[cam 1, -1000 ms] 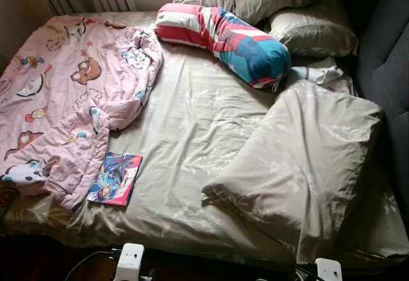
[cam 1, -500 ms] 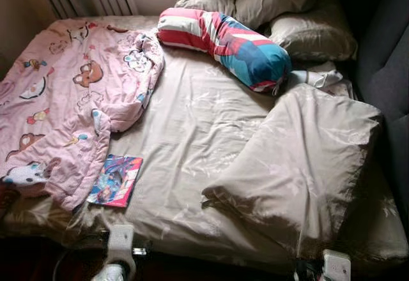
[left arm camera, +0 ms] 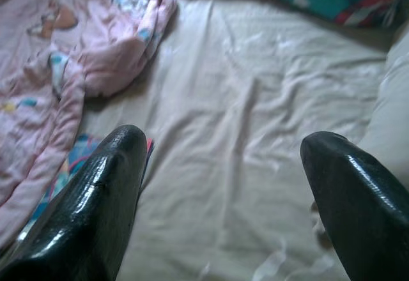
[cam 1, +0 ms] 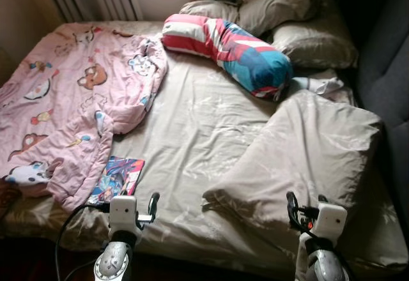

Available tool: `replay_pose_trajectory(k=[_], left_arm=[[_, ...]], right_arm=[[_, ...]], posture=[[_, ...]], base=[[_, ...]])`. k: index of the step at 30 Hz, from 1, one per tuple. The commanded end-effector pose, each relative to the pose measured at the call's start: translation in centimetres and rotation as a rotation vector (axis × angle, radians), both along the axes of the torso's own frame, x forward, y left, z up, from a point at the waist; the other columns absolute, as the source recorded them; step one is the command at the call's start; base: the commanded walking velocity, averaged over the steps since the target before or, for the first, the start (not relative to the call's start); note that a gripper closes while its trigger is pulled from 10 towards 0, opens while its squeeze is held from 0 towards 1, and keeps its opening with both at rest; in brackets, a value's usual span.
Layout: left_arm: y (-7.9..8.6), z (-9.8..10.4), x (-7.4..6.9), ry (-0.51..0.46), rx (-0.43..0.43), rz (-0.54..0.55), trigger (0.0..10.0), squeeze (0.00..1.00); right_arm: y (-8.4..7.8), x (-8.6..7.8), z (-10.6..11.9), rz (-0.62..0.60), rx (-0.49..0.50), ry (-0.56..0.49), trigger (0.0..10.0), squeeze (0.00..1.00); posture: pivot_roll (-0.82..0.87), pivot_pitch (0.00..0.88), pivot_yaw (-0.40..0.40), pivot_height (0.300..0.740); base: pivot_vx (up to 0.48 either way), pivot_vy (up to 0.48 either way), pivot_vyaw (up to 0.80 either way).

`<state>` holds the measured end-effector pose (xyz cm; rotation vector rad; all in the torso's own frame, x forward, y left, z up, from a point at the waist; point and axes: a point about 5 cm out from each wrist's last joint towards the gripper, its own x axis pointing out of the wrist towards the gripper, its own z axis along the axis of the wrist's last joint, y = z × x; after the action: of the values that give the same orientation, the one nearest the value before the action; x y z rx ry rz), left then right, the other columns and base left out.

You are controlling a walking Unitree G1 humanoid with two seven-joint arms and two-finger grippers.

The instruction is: Clean up the room

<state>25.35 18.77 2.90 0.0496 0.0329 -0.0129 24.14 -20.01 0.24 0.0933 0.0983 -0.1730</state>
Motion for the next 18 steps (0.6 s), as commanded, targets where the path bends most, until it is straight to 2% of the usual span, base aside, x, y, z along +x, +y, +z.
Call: replay_pose_trajectory(k=[1, 4, 6, 12, 16, 18], left_arm=[[0.4, -0.2, -0.3, 0.021, -0.017, 0.020, 10.0, 0.00], [0.3, -0.1, -0.1, 0.023, -0.019, 0.017, 10.0, 0.00], [-0.2, 0.2, 0.2, 0.019, -0.024, 0.000, 10.0, 0.00], [-0.5, 0.4, 0.2, 0.033, -0.012, -0.018, 10.0, 0.00], [-0.5, 0.3, 0.0, 0.041, -0.012, -0.022, 10.0, 0.00], [-0.5, 0.3, 0.0, 0.044, -0.012, -0.024, 10.0, 0.00]], right_arm=[[0.3, -0.6, -0.9, -0.032, 0.043, 0.052, 10.0, 0.00], [0.5, -0.3, -0.9, -0.035, 0.056, 0.053, 10.0, 0.00], [1.3, 0.4, -0.7, -0.001, 0.074, 0.057, 10.0, 0.00], [1.2, 0.4, -0.5, 0.003, 0.065, 0.067, 10.0, 0.00], [1.1, 0.4, -0.8, 0.005, 0.060, 0.081, 10.0, 0.00], [1.0, 0.4, -0.8, 0.004, 0.057, 0.078, 10.0, 0.00]], posture=[[-0.04, 0.148, 0.031, 0.740], [-0.04, 0.148, 0.029, 0.740], [-0.04, 0.153, 0.027, 0.740], [-0.05, 0.164, 0.027, 0.740], [-0.05, 0.170, 0.027, 0.740], [-0.05, 0.173, 0.028, 0.740]], base=[[0.000, 0.000, 0.00], [0.000, 0.000, 0.00], [0.000, 0.000, -0.57], [0.000, 0.000, -0.75], [0.000, -0.352, -0.75], [0.000, -0.375, -0.20]])
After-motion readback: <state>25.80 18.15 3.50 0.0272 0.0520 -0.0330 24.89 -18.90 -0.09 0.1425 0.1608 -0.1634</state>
